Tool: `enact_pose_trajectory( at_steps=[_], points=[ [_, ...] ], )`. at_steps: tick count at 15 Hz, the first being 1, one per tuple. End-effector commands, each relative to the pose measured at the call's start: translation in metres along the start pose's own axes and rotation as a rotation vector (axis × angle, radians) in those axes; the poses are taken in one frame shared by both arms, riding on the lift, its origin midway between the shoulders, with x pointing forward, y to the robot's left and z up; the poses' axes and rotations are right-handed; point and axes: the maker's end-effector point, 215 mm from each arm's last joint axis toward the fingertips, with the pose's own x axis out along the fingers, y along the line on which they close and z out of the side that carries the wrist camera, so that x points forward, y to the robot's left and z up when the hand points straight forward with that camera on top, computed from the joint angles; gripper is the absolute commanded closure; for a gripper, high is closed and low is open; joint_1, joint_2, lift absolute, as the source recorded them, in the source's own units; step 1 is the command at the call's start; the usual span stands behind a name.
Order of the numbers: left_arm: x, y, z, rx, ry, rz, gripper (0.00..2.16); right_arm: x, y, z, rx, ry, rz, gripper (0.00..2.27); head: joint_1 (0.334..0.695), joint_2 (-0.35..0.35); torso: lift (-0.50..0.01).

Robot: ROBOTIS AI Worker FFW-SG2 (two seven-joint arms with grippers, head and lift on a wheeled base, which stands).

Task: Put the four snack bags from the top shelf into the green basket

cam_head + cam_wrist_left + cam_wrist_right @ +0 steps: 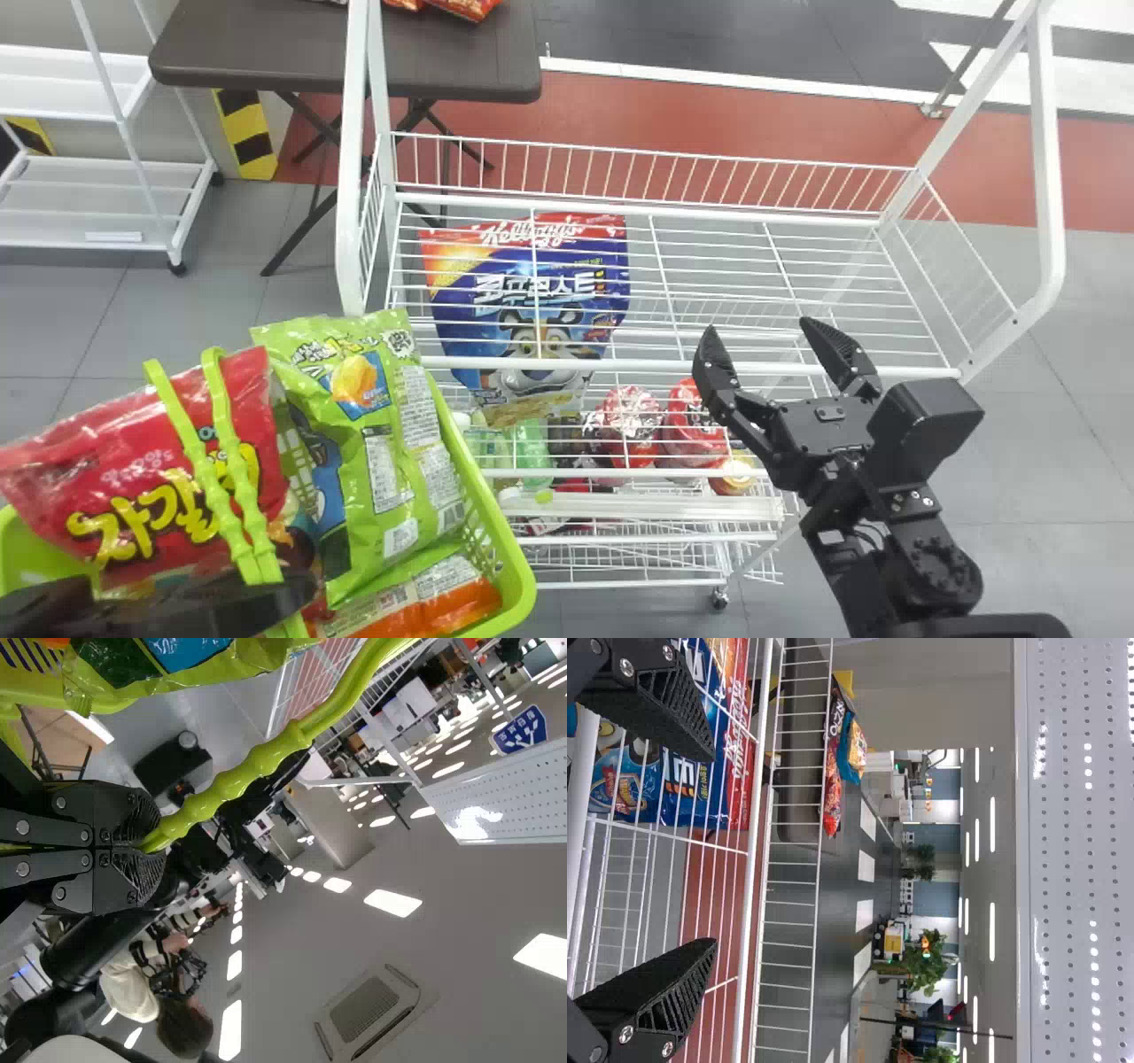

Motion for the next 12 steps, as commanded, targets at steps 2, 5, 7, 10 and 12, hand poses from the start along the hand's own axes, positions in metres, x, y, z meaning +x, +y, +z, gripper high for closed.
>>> enact_pose_trajectory(
  at_steps=[2,5,7,10,12],
  points=[
    [-0.001,-0.004,0.000,0.002,0.006,-0.010,2.15,0.000,0.005,0.001,0.003,-0.004,0.007,0.08,0.695,-0.164,-0.004],
    [0.002,-0.005,0.000,0.004,0.010,-0.015,2.15,0.000,0.014,0.002,0.009,-0.010,0.020,0.08,0.695,-0.157,-0.004],
    [0.003,-0.006,-0.001,0.006,0.012,-0.018,2.15,0.000,0.018,0.003,0.011,-0.016,0.025,0.08,0.695,-0.148,-0.004],
    [0.004,-0.009,-0.002,0.005,0.020,-0.021,2.15,0.000,0.019,0.003,0.013,-0.016,0.025,0.08,0.695,-0.143,-0.004],
    [0.006,-0.009,-0.002,0.003,0.016,-0.023,2.15,-0.002,0.017,0.000,0.014,-0.009,0.011,0.09,0.695,-0.142,-0.004]
  ],
)
